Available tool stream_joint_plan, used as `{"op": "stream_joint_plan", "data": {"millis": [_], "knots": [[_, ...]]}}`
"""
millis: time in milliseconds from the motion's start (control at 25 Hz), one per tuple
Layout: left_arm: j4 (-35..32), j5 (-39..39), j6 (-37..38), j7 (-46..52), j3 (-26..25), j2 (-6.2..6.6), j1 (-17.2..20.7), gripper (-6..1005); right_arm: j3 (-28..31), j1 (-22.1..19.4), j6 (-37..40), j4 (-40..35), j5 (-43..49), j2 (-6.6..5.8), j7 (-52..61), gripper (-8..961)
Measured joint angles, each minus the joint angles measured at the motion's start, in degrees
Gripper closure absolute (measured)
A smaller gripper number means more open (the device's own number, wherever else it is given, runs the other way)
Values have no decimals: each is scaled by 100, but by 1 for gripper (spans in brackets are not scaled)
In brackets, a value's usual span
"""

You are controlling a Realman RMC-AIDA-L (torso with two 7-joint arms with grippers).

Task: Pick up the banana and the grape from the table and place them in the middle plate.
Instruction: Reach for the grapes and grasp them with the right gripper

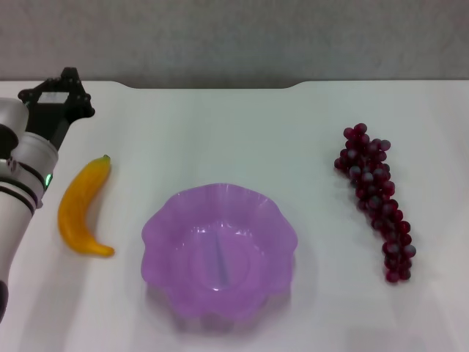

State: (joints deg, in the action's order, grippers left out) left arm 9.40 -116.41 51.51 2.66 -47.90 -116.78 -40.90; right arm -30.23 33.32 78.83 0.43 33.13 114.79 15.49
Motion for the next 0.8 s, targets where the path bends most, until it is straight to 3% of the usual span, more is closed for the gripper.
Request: {"op": "stream_joint_plan", "data": {"millis": [800], "knots": [[312, -35, 330, -35, 9, -16, 451, 935, -81, -20, -147, 220, 63, 8, 121, 953]]}}
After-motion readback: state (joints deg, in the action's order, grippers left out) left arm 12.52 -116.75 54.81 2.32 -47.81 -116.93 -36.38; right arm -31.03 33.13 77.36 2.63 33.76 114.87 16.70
